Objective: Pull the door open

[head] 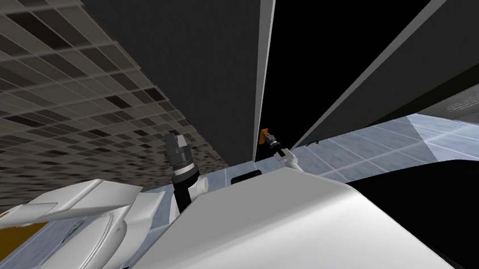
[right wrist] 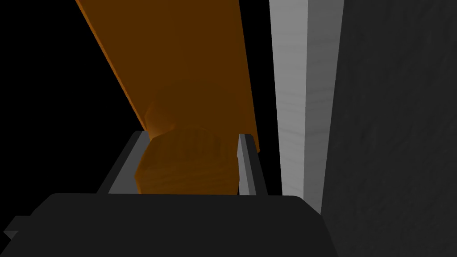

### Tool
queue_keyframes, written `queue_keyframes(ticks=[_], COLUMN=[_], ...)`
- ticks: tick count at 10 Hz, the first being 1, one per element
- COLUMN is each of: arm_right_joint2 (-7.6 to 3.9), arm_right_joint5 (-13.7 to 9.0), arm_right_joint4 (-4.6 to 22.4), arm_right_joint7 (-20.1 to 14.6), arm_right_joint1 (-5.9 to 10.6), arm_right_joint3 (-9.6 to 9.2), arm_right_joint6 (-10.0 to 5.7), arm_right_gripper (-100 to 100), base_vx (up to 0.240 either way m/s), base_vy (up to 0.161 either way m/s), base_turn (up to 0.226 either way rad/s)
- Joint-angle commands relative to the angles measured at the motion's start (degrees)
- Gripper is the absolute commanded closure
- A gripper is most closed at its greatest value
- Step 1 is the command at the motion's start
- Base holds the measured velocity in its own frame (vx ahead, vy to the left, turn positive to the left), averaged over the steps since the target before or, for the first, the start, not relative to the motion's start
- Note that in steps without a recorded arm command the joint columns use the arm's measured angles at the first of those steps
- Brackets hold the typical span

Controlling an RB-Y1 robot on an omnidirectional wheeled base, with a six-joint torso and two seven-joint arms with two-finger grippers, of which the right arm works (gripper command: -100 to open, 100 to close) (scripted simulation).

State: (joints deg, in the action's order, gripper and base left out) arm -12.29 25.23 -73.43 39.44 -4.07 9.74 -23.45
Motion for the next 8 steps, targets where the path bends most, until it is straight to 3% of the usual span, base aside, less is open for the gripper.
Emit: queue_keyframes(ticks=[1,6,8], arm_right_joint2=[0.18,-0.01,-0.14], arm_right_joint5=[-1.4,-4.4,-6.6], arm_right_joint4=[-0.4,-1.2,-1.7], arm_right_joint7=[-2.9,-8.9,-12.4], arm_right_joint1=[-0.47,-1.32,-1.93], arm_right_joint3=[-0.48,-0.87,-1.15], arm_right_joint6=[-0.1,-0.03,0.02], arm_right_gripper=[100,100,100], base_vx=[-0.036,-0.031,-0.03], base_vy=[-0.019,-0.017,-0.019], base_turn=[0.068,0.05,0.067])
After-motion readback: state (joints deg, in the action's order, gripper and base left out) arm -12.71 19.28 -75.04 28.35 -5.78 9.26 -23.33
